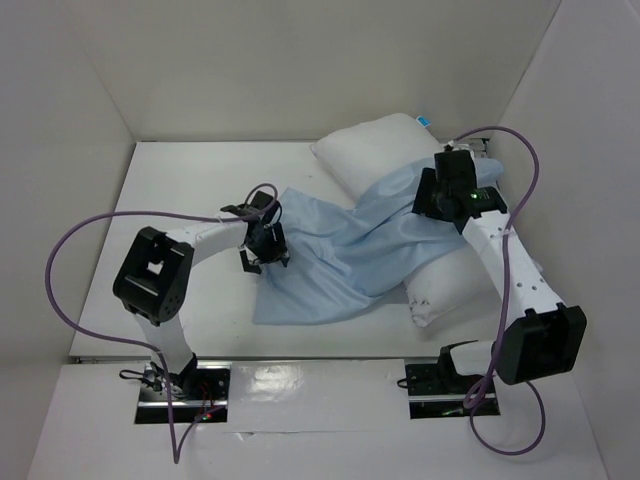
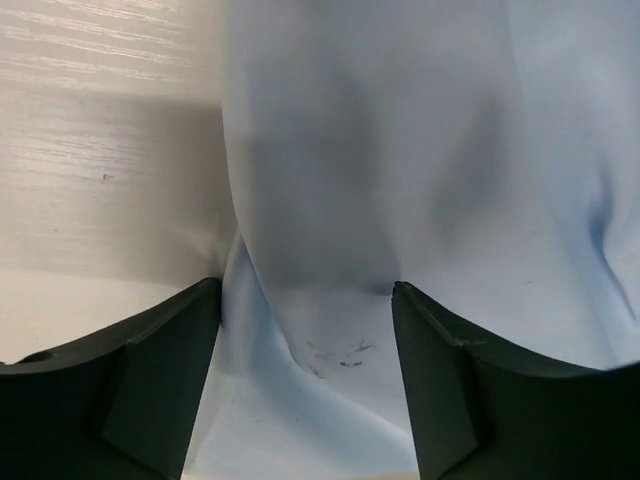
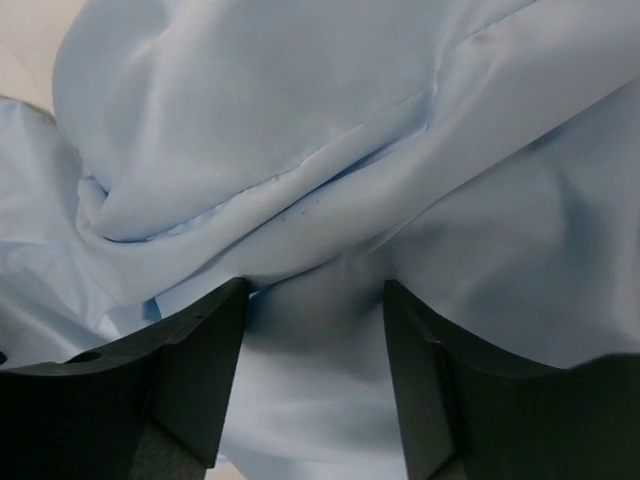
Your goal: Put the pillow into the pillowcase
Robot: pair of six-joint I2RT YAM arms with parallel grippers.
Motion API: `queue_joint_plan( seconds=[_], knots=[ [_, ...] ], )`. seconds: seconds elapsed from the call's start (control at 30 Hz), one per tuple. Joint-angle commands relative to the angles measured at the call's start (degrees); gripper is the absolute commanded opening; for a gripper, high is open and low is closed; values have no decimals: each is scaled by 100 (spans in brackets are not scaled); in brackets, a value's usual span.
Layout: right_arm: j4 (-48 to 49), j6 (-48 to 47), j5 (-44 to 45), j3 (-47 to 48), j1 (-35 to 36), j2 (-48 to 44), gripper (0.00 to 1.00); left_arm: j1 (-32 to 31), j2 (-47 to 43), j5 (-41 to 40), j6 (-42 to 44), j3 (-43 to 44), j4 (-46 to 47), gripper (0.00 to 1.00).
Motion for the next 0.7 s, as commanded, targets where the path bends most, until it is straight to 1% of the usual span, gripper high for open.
queue_joint_plan(
  seconds=[0.0, 0.03, 0.07, 0.1, 0.13, 0.17, 0.2, 0.23, 0.27, 0.3, 0.33, 0.37, 0.4, 0.43, 0.5, 0.53, 0.57, 0.6, 0.63, 0.67],
  knots=[
    [233, -7, -143, -109, -47, 56, 62, -6, 328, 116, -175, -59, 128, 80],
    [234, -7, -144, -110, -47, 56, 52, -6, 258, 116, -175, -59, 128, 71],
    [234, 45, -196, -162, -47, 109, 46, -6, 205, 116, -175, -59, 128, 50],
    [234, 46, -266, -163, -47, 161, 38, -6, 83, 116, -175, -7, 67, 36],
    [234, 46, -267, -163, -47, 162, 29, -6, -5, 116, -175, 81, -12, 15],
    [234, 46, -319, -67, -47, 162, 10, -6, -93, 116, -175, 151, -109, 0],
    [234, 46, -319, 99, -47, 162, 3, -6, -207, 56, -175, 335, -205, 0],
    [234, 46, -389, 231, 6, 162, 0, 55, -504, 55, -175, 458, -363, 0],
    [234, 46, -451, 389, 85, 162, 0, 56, -681, -41, -105, 599, -452, 0],
    [234, 46, -503, 556, 138, 110, 0, 108, -866, -120, -105, 948, -548, 0],
    [234, 46, -565, 949, 269, 109, 0, 108, -1041, -199, 17, 1161, -654, 0],
    [234, 46, -618, 1171, 357, 109, 0, 195, -1226, -252, 79, 1380, -785, 0],
    [234, 46, -688, 1391, 436, 40, 0, 327, -1567, -314, 132, 1844, -839, 0],
    [234, 46, -767, 1837, 620, 39, 0, 406, -1727, -314, 263, 2083, -891, 0],
    [234, -16, -1135, 2243, 866, 39, 0, 660, -2026, -314, 317, 2549, -961, 0],
    [295, -120, -1285, 2428, 998, 39, 0, 749, -2289, -314, 387, 2986, -962, 0],
    [356, -121, -1582, 2743, 1304, 39, 0, 854, -2422, -262, 457, 3182, -962, 0],
    [357, -191, -1655, 2894, 1481, 91, 0, 1038, -2545, -157, 458, 3532, -962, 0],
    [357, -252, -1716, 3035, 1665, 92, 0, 1136, -2659, -104, 458, 3684, -962, 0],
    [357, -253, -1717, 3210, 2068, 92, 0, 1224, -2887, -103, 519, 3824, -962, 0]
  ],
)
